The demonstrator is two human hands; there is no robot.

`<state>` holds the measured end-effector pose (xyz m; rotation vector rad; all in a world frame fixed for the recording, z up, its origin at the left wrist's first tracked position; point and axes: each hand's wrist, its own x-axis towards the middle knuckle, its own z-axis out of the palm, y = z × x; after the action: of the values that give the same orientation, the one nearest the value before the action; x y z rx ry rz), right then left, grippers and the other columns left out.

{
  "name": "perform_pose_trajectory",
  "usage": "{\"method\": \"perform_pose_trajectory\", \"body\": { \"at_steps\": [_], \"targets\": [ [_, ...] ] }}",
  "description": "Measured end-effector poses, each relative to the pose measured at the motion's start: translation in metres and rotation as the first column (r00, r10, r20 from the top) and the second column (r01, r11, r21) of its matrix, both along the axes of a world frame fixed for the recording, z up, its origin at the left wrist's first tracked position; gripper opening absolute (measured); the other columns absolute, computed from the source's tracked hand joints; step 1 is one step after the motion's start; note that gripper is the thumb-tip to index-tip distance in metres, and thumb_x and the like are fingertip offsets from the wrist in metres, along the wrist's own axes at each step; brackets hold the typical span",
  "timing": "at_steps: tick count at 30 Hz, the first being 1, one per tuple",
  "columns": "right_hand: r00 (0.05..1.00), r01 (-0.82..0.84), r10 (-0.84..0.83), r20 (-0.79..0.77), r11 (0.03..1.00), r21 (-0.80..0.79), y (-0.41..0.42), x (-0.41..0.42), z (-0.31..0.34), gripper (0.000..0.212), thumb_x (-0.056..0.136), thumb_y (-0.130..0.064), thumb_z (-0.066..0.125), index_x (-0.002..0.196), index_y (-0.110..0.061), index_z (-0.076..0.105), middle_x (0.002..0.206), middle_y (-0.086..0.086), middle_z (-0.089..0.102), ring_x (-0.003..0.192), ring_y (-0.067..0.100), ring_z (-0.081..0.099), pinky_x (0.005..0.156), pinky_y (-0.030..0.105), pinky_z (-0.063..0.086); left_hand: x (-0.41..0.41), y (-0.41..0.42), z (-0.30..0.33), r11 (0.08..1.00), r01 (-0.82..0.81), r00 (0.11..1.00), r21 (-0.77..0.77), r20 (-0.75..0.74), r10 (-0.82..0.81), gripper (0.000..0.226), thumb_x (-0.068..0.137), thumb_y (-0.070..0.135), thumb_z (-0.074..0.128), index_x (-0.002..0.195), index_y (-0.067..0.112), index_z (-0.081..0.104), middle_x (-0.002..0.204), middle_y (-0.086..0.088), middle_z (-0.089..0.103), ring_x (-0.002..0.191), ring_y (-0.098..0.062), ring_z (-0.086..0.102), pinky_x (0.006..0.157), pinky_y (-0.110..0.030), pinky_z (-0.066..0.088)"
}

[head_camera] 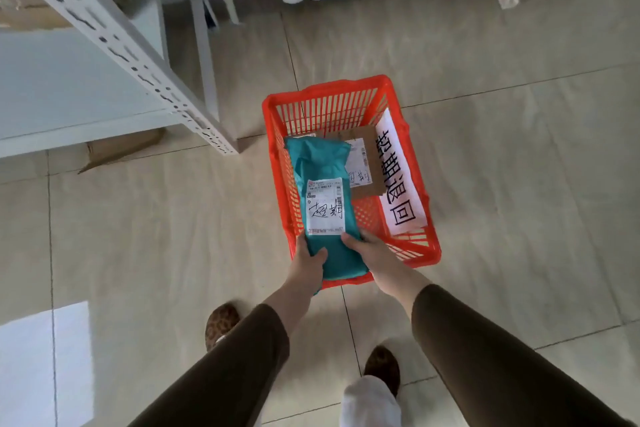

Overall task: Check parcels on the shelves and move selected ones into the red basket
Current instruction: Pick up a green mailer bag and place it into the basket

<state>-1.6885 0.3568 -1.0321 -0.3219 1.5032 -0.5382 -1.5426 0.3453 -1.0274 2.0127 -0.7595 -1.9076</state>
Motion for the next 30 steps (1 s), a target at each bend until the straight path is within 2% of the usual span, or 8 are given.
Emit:
{"method": "perform_pose_trajectory", "body": {
  "at_steps": [6,9,11,14,19,23,26,30],
  "targets": [
    [0.999,-0.029,0.028,0.023,0.998,0.052,-0.022,0.002,-0.078,0.031,0.104,-0.027,0.060,0.134,-0.018,0.064,0.129,0.007,0.073,0.110,0.025,0.071,0.085,0.034,0.057,-0.012,-0.016,-0.072,0.995,0.056,0.989,0.080,0.134,-0.066,0.056,0.107,0.004,0.046,0.158,0.019,0.030,0.142,-0.010,0.056,0.111,-0.026,0.056,0.085,-0.036,0.048],
    [1.000,-0.003,0.005,-0.015,0.994,0.107,-0.028,0.010,-0.105,0.029,0.106,-0.024,0.058,0.133,-0.015,0.061,0.127,0.006,0.070,0.099,0.021,0.069,0.078,0.030,0.054,-0.020,-0.025,-0.105,0.982,0.068,0.970,0.177,0.218,-0.107,0.059,0.107,0.008,0.045,0.160,0.021,0.025,0.147,-0.015,0.051,0.126,-0.034,0.057,0.096,-0.039,0.052],
    [1.000,0.005,-0.002,-0.029,0.992,0.130,-0.032,0.014,-0.123,0.034,0.106,-0.024,0.057,0.138,-0.014,0.058,0.132,0.011,0.067,0.102,0.024,0.066,0.086,0.035,0.052,-0.022,-0.030,-0.121,0.969,0.064,0.955,0.240,0.267,-0.129,0.059,0.108,0.013,0.045,0.161,0.016,0.020,0.151,-0.018,0.047,0.136,-0.039,0.051,0.112,-0.045,0.046],
    [0.998,-0.015,0.024,-0.054,0.987,0.161,-0.036,0.018,-0.142,0.040,0.107,-0.025,0.056,0.144,-0.013,0.053,0.136,0.012,0.063,0.111,0.027,0.060,0.102,0.042,0.047,-0.026,-0.030,-0.146,0.966,0.133,0.938,0.220,0.288,-0.195,0.065,0.107,0.008,0.045,0.163,0.003,0.014,0.154,-0.024,0.045,0.139,-0.042,0.051,0.108,-0.039,0.045],
    [0.998,-0.028,0.037,-0.059,0.989,0.148,-0.042,0.020,-0.160,0.038,0.108,-0.025,0.052,0.146,-0.020,0.050,0.131,0.003,0.060,0.113,0.023,0.057,0.105,0.041,0.044,-0.033,-0.032,-0.178,0.967,0.078,0.892,0.243,0.417,-0.176,0.074,0.098,0.011,0.056,0.160,0.026,0.020,0.150,-0.018,0.048,0.130,-0.041,0.058,0.104,-0.058,0.052],
    [0.998,-0.002,0.010,-0.054,0.988,0.153,-0.047,0.023,-0.180,0.039,0.108,-0.021,0.052,0.146,-0.024,0.050,0.141,0.007,0.062,0.118,0.026,0.061,0.111,0.049,0.047,-0.039,-0.024,-0.159,0.952,0.182,0.866,0.247,0.418,-0.274,0.095,0.099,0.006,0.056,0.167,0.030,-0.006,0.173,-0.010,0.015,0.153,-0.035,0.033,0.118,-0.054,0.041],
    [0.998,-0.010,0.020,-0.061,0.986,0.167,-0.049,0.025,-0.180,0.040,0.108,-0.019,0.051,0.148,-0.024,0.049,0.137,0.008,0.063,0.111,0.024,0.063,0.096,0.043,0.051,-0.039,-0.021,-0.159,0.935,0.247,0.857,0.253,0.394,-0.333,0.098,0.099,-0.002,0.051,0.166,0.032,-0.012,0.177,0.000,-0.003,0.160,-0.030,0.020,0.122,-0.051,0.037],
    [0.964,-0.129,0.173,-0.203,0.968,0.214,-0.052,0.029,-0.178,0.043,0.108,-0.022,0.051,0.151,-0.020,0.045,0.146,0.012,0.057,0.131,0.034,0.057,0.107,0.046,0.050,-0.033,-0.020,-0.163,0.933,0.261,0.873,0.249,0.352,-0.338,0.091,0.099,0.001,0.049,0.167,0.030,-0.005,0.175,-0.005,0.010,0.155,-0.032,0.030,0.118,-0.051,0.042]
  ]
}}
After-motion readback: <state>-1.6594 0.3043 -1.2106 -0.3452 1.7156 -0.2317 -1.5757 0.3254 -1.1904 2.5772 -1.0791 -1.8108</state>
